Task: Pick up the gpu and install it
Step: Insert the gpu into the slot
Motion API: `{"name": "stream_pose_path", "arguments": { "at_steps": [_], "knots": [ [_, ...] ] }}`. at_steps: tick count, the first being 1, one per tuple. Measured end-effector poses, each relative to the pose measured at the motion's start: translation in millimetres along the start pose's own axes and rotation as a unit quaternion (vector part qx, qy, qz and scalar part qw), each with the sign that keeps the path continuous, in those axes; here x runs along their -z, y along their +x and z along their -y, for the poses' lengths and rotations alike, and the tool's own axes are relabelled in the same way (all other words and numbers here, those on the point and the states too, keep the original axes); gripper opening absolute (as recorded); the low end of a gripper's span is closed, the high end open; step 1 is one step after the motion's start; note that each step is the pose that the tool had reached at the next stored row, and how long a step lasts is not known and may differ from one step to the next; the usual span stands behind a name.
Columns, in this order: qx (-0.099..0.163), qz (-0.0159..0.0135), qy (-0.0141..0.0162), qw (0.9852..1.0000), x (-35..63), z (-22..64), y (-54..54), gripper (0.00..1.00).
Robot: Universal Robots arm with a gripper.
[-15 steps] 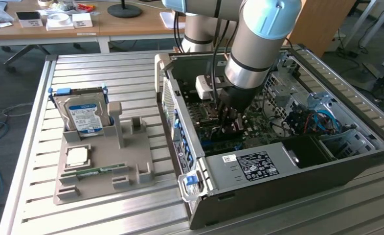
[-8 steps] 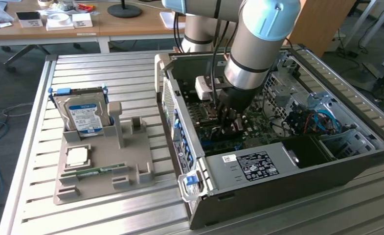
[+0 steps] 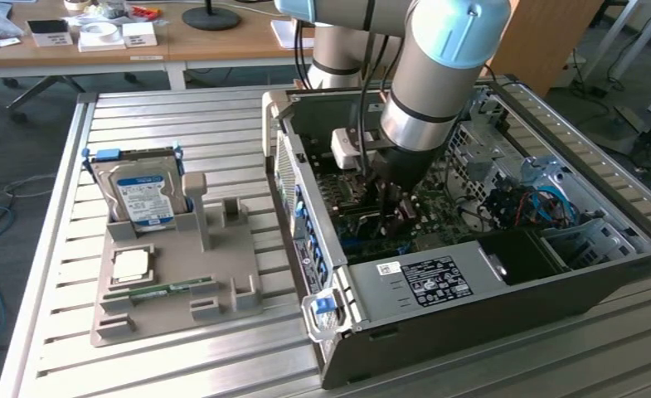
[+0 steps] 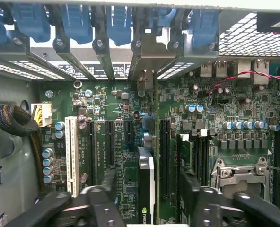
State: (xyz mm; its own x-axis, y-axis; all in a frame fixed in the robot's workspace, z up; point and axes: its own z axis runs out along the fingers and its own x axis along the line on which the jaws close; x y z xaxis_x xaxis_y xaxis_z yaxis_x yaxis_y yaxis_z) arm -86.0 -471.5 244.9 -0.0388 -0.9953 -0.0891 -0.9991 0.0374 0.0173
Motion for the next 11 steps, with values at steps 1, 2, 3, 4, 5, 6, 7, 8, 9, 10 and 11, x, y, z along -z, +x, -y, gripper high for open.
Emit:
{"name": "stream_pose_path", "arguments": {
  "at_steps": [1,2,3,4,5,6,7,8,9,10,11],
  "knots": [
    [0.0,0.0,0.0,1.0,0.0,0.0,0.0,0.63],
    [0.0,0.0,0.0,1.0,0.0,0.0,0.0,0.69],
    [0.0,0.0,0.0,1.0,0.0,0.0,0.0,0.69],
    [0.0,0.0001,0.0,1.0,0.0,0.0,0.0,0.69],
    [0.0,-0.0002,-0.0001,1.0,1.4,0.0,-0.1,0.69],
    [0.0,-0.0001,0.0,1.0,4.1,-0.1,-0.3,0.69],
    [0.0,-0.0001,0.0,1.0,7.2,-0.1,-0.6,0.69],
    [0.0,-0.0001,0.0,1.0,10.9,-0.2,-0.9,0.69],
    [0.0,0.0,0.0,1.0,14.5,-0.3,-1.3,0.69],
    [0.0,0.0,0.0,1.0,18.3,-0.3,-1.6,0.69],
    [0.0,0.0,0.0,1.0,22.3,-0.4,-2.0,0.69]
  ]
}}
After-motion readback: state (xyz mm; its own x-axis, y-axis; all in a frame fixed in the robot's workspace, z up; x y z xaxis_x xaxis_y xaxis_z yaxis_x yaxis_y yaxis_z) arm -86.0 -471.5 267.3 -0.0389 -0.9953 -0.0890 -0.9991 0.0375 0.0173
